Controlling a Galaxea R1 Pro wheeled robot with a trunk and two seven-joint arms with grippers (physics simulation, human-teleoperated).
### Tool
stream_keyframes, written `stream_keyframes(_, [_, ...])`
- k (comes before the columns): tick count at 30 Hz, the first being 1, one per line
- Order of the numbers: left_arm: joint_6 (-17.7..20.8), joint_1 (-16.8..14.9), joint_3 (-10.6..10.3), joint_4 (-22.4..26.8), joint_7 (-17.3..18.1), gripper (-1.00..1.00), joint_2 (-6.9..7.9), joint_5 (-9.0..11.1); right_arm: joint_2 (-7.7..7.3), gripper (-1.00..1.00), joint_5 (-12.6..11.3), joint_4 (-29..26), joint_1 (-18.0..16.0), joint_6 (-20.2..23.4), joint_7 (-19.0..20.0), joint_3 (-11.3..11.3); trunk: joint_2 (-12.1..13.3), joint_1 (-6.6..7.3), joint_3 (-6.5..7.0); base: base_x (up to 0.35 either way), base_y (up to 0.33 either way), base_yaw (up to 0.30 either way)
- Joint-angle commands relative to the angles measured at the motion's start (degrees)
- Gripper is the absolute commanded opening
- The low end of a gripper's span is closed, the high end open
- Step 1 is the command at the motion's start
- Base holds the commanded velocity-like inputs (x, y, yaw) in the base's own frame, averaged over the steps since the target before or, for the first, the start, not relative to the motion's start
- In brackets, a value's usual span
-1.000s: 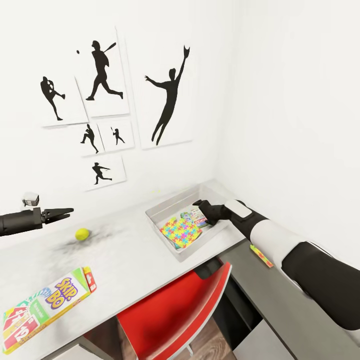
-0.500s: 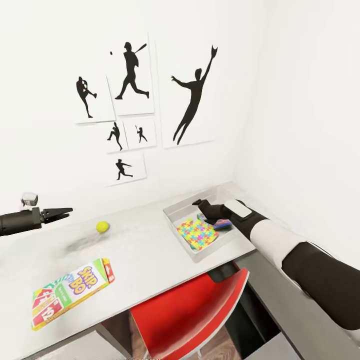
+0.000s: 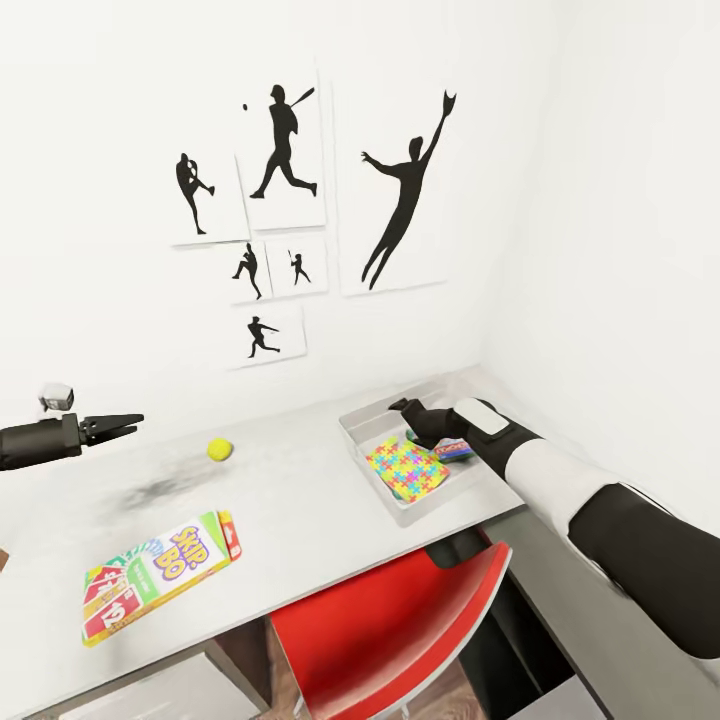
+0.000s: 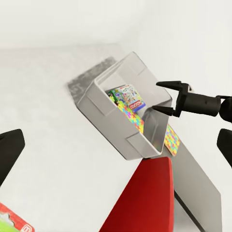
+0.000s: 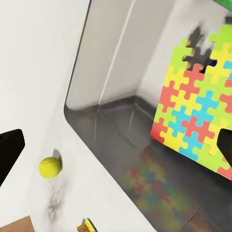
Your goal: Put all the toys in the child's room - the three board games (two on the bed and one on the table), the two jigsaw puzzles on the table, and the tennis ball on the table - inside the toy box on the table in the child's room.
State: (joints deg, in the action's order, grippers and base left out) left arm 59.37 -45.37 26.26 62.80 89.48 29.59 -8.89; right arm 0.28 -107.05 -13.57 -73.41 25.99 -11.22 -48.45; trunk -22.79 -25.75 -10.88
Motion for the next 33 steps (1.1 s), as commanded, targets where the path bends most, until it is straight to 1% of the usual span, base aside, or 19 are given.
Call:
stream_keyframes(1, [0.58,-0.07,0.08,0.04,0.52,1.00,0.00,-0.58,-0.02,1.00,-0.35,-0.05,-0.07,0.08,-0.35,-0.15,-0.12,-0.04,-0.12,0.000,0.000,0.004])
stream_keyframes(5, [0.58,-0.07,0.55,0.04,0.52,1.00,0.02,-0.48,-0.02,1.00,-0.30,-0.05,-0.08,0.10,-0.31,-0.15,-0.12,-0.04,-0.12,0.000,0.000,0.002])
stream_keyframes(14, [0.63,-0.07,2.79,0.02,0.52,1.00,0.03,-0.51,-0.02,1.00,-0.34,-0.05,-0.11,0.11,-0.29,-0.14,-0.12,-0.04,-0.12,0.000,0.000,0.000])
stream_keyframes(19, [0.63,-0.07,3.47,-0.13,0.52,1.00,0.03,-0.66,0.00,1.00,-0.35,-0.05,-0.13,0.11,-0.29,-0.14,-0.12,-0.04,-0.12,0.000,0.000,0.000])
stream_keyframes(29, [0.63,-0.07,3.70,-0.54,0.52,1.00,0.03,-0.77,0.04,1.00,-0.35,-0.16,-0.15,0.11,-0.29,-0.15,-0.12,-0.04,-0.12,0.000,0.000,0.000])
stream_keyframes(33, [0.63,-0.07,3.70,-0.56,0.52,1.00,0.03,-0.77,0.00,1.00,-0.32,-1.02,-0.15,0.11,-0.34,-0.15,-0.12,-0.04,-0.12,0.000,0.000,0.000])
